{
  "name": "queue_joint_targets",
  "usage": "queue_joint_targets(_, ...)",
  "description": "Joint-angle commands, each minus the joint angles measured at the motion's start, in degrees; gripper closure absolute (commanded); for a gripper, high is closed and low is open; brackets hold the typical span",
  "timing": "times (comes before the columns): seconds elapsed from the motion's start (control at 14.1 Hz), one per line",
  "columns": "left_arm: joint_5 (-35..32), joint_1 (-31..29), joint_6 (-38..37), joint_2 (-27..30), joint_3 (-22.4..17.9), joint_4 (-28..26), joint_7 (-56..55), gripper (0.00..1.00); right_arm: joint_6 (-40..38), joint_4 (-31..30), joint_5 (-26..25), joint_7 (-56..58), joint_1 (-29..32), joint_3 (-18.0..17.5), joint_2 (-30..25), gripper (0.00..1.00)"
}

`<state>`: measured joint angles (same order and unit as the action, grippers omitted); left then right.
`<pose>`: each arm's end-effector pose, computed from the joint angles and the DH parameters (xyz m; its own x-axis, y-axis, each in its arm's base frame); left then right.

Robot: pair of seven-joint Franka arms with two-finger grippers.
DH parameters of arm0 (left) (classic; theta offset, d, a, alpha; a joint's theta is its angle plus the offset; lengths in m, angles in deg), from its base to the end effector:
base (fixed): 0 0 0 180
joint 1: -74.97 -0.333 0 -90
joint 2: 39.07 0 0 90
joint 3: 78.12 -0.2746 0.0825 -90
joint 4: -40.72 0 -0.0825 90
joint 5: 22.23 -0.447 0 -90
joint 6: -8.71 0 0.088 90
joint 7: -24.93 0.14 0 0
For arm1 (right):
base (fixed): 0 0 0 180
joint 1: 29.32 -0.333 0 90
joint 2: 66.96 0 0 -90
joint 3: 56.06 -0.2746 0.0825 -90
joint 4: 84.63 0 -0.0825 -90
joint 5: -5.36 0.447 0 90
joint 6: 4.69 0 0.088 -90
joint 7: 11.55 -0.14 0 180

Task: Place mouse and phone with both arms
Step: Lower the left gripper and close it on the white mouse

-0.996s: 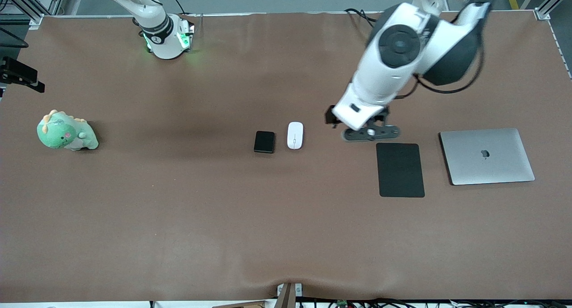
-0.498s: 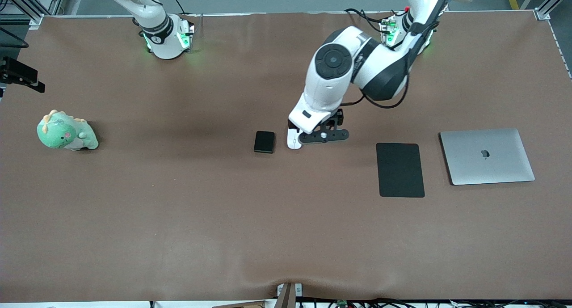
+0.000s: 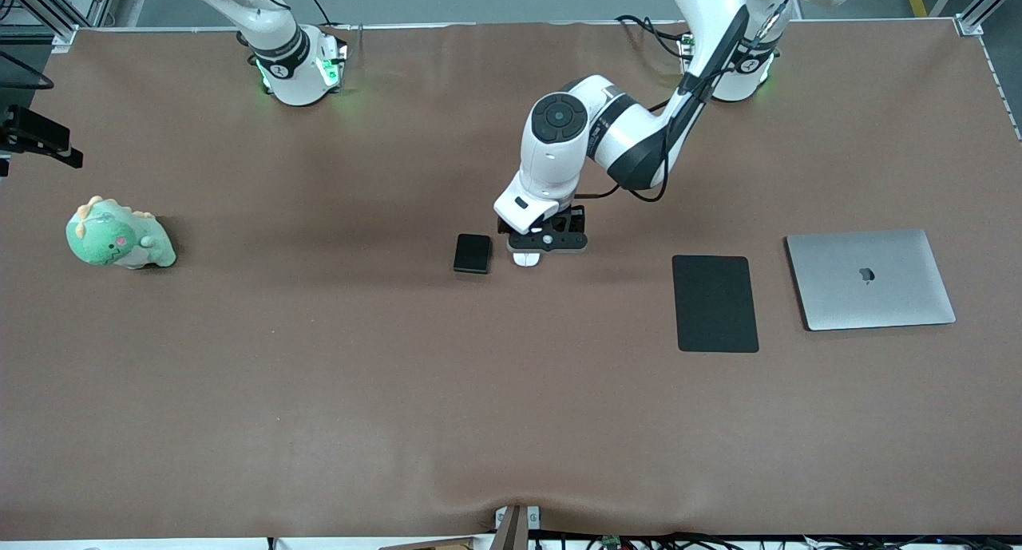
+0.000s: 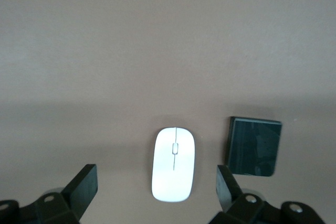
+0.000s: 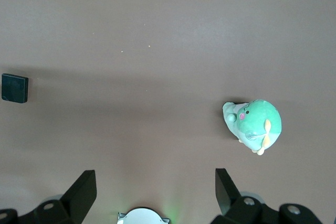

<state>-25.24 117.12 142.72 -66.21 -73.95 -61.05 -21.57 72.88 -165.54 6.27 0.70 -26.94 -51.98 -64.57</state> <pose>0.4846 -0.5032 0.1923 0.9975 -0.0201 0.0678 -0.0242 -0.9979 0.0602 0.5983 -0.0645 0.5900 0.9900 0.1046 -0.0947 0.1018 -0.9942 -0.0337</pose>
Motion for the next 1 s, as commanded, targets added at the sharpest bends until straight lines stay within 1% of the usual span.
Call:
queue_joint_targets(0.0,-2.6,1.6,3.6,-1.5,-0.7,-2.8,-1.1,0.0,-0.1,0.2,0.9,0.6,1.5,-1.0,0.1,0.0)
queue_joint_targets(0.07,-4.4,2.7,3.6,-3.1,-0.7,-2.7,-1.1,0.0,-0.1,0.2,0.9,0.6,1.5,-1.0,0.1,0.0)
queue_joint_targets(0.21,-8.5,3.1,4.0,-6.1,-0.7,-2.1,-2.8,0.0,-0.2,0.2,0.9,0.6,1.5,-1.0,0.1,0.0)
queue_joint_targets(0.43,-11.7,4.0,8.3,-9.1,-0.7,-1.1,-8.7,0.0,-0.2,0.2,0.9,0.6,1.5,-1.0,0.1,0.0)
queue_joint_targets(0.93,-12.6,4.6,11.9,-11.6,-0.7,-0.4,-10.0,0.0,-0.3,0.1,0.8,0.5,1.4,-1.0,0.1,0.0)
